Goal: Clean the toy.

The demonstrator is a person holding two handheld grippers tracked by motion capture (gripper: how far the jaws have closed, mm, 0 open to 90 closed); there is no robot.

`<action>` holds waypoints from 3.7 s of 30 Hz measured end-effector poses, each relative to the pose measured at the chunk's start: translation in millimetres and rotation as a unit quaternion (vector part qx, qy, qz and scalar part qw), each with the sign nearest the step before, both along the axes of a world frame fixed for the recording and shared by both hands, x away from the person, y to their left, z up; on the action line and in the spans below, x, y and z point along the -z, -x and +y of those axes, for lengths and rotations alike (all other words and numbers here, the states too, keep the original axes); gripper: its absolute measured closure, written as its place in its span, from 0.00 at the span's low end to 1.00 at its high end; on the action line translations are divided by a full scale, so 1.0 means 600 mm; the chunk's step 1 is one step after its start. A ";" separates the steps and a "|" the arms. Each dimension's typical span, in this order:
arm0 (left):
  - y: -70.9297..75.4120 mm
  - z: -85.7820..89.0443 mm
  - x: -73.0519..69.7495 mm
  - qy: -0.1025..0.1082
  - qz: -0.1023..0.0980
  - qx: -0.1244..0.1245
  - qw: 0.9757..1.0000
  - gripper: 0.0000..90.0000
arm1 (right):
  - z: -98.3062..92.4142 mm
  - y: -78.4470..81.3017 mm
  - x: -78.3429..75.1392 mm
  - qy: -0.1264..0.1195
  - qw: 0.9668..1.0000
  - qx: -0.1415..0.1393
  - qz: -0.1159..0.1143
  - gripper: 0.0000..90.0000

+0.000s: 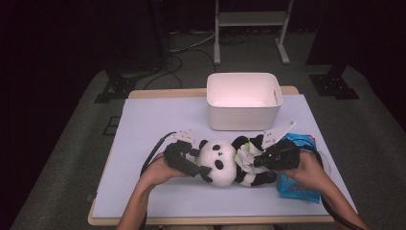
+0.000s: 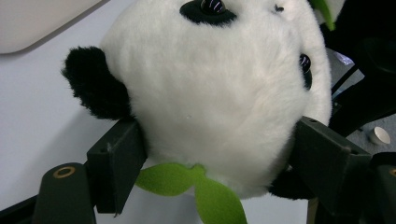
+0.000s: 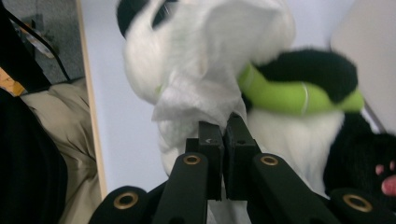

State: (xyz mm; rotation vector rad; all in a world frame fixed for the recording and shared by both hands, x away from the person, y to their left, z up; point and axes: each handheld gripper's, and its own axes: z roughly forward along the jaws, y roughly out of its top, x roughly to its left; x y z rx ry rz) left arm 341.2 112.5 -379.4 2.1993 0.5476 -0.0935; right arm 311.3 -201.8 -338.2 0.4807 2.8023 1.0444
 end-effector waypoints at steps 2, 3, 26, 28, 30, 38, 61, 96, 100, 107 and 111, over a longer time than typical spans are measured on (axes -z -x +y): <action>0.001 -0.004 -0.004 0.004 -0.005 0.000 1.000 0.24 | 0.006 0.005 -0.009 -0.001 1.000 -0.006 -0.007 0.97; 0.001 -0.005 -0.006 0.002 -0.008 0.001 1.000 0.24 | 0.013 0.008 -0.012 0.003 1.000 -0.010 -0.011 0.97; 0.005 -0.017 -0.012 -0.013 -0.026 -0.009 1.000 0.24 | 0.077 0.013 -0.023 0.011 0.998 -0.054 -0.024 0.97; 0.005 -0.018 -0.014 -0.016 -0.027 -0.010 0.999 0.24 | 0.078 0.013 -0.025 0.007 0.998 -0.054 -0.023 0.97; 0.007 -0.021 -0.016 -0.017 -0.031 -0.009 0.999 0.24 | 0.079 0.014 -0.026 0.001 0.998 -0.055 -0.031 0.97; 0.009 -0.026 -0.021 -0.018 -0.037 -0.009 0.999 0.24 | 0.084 0.014 -0.034 -0.005 0.998 -0.062 -0.030 0.97; 0.014 -0.025 -0.028 0.009 -0.035 0.010 0.999 0.35 | 0.044 0.008 -0.033 -0.021 0.999 -0.043 -0.021 0.97; 0.012 -0.028 -0.026 0.009 -0.042 0.007 0.999 0.33 | 0.063 0.019 -0.025 0.001 0.998 -0.064 -0.015 0.97; 0.018 -0.033 -0.031 0.011 -0.052 0.014 0.999 0.34 | 0.090 0.021 -0.034 -0.011 0.996 -0.081 -0.019 0.97; 0.020 -0.034 -0.033 0.004 -0.059 0.021 0.998 0.34 | 0.125 0.014 -0.043 -0.007 0.995 -0.094 -0.022 0.97; 0.019 -0.033 -0.030 0.004 -0.059 0.020 0.998 0.34 | 0.124 0.006 -0.049 -0.009 0.996 -0.087 -0.026 0.97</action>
